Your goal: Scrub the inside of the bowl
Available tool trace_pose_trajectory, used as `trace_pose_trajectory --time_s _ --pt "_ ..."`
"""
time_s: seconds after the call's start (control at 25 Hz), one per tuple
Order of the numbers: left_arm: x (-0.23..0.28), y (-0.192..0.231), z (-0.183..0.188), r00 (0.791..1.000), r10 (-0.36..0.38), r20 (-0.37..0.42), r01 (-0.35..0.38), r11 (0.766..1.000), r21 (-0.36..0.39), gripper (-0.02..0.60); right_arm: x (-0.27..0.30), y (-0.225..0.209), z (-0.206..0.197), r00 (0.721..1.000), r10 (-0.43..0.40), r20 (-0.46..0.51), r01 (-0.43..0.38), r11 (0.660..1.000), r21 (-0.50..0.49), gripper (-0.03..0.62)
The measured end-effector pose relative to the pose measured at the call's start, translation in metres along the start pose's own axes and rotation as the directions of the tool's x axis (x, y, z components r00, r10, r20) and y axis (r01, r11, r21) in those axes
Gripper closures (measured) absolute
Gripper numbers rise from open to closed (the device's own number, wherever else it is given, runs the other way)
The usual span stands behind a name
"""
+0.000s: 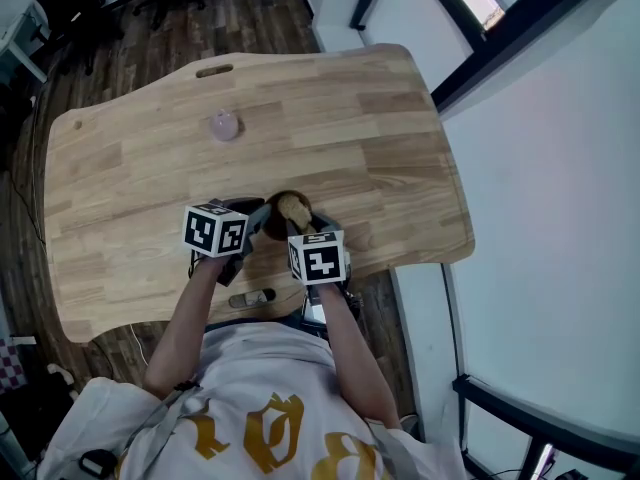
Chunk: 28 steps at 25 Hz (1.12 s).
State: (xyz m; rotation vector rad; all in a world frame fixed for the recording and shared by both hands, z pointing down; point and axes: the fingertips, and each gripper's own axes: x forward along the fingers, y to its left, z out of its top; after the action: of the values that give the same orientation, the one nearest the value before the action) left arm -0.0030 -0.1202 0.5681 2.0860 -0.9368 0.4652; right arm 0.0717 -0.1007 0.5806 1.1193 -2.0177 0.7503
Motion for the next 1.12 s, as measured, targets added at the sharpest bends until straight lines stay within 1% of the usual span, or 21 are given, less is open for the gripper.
trace_pose_trajectory --time_s 0.12,0.24,0.32,0.48,0.64,0.76,0.96,1.12 --pt "0.0 -0.005 -0.001 1.0 -0.009 -0.002 0.009 1.0 0.001 0.529 -0.003 -0.001 -0.003 1.0 -0.003 -0.006 0.003 1.0 0.007 0.422" --pt "-0.004 -0.007 -0.004 1.0 -0.021 0.007 0.021 1.0 -0.022 0.529 -0.006 0.003 -0.003 1.0 -0.002 0.0 0.002 1.0 -0.001 0.422" --pt "-0.006 -0.006 -0.004 1.0 -0.028 0.011 0.028 0.999 -0.035 0.529 -0.007 0.007 -0.002 1.0 0.006 0.01 -0.006 1.0 -0.027 0.422" --pt "-0.007 -0.006 -0.005 0.999 -0.031 0.01 0.031 0.999 -0.034 0.529 -0.006 0.022 0.0 0.999 0.042 0.015 -0.041 0.993 -0.107 0.422" --pt "-0.008 -0.004 -0.007 1.0 -0.004 -0.003 0.004 1.0 -0.016 0.529 -0.001 0.045 -0.004 0.995 0.097 -0.013 -0.098 0.974 -0.203 0.422" --pt "-0.007 -0.003 -0.008 1.0 0.001 -0.008 -0.001 1.0 -0.009 0.529 0.002 0.052 -0.009 0.993 0.112 -0.036 -0.118 0.957 -0.267 0.422" --pt "-0.009 0.0 -0.01 1.0 0.009 -0.01 -0.009 1.0 -0.015 0.529 0.003 0.058 -0.014 0.988 0.139 -0.062 -0.151 0.945 -0.291 0.422" --pt "-0.007 0.002 -0.014 0.999 0.024 -0.042 -0.024 1.0 0.004 0.529 0.004 0.062 -0.021 0.975 0.179 -0.128 -0.212 0.923 -0.321 0.422"
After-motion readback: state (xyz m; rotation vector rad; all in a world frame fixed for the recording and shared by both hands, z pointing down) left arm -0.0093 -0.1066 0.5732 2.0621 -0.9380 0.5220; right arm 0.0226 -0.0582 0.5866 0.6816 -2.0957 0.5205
